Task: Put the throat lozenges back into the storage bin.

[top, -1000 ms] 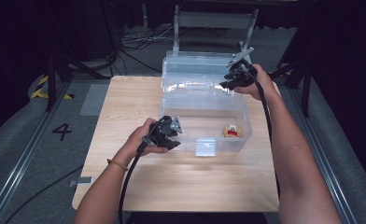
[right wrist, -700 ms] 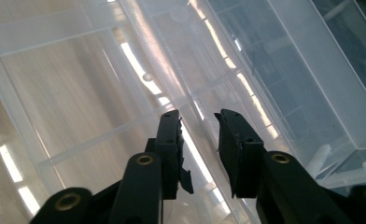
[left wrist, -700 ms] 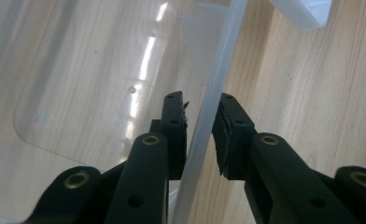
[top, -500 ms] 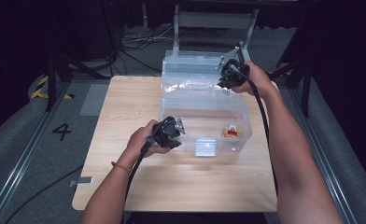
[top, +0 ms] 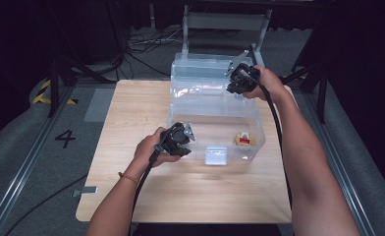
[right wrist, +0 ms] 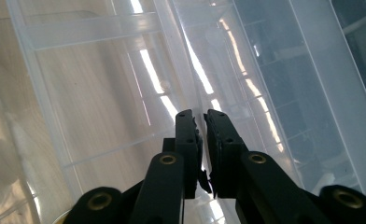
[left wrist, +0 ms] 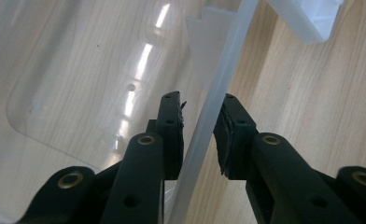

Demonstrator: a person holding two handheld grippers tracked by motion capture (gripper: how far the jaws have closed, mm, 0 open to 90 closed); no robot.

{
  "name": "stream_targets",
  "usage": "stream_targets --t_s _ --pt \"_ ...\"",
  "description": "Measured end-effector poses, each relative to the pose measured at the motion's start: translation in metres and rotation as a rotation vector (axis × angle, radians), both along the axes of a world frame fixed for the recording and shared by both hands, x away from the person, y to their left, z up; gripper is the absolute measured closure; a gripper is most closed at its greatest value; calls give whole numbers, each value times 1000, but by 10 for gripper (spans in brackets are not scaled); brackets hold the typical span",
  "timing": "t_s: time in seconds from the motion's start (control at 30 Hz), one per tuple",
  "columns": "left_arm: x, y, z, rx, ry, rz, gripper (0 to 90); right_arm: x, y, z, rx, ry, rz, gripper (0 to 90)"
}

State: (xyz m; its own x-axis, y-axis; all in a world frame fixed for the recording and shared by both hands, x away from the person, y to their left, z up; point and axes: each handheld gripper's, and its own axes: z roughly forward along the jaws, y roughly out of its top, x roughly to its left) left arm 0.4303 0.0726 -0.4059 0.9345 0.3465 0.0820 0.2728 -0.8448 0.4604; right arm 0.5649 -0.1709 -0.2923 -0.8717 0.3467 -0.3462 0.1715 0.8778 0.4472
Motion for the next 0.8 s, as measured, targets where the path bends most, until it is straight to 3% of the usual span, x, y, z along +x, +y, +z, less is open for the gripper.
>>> stream_targets --t_s 0.13,0.8 --pt "0 0 0 -9 4 6 729 -3 -1 1 -5 5 9 853" --pt "0 0 0 -23 10 32 714 -29 4 5 -38 -55 57 873"
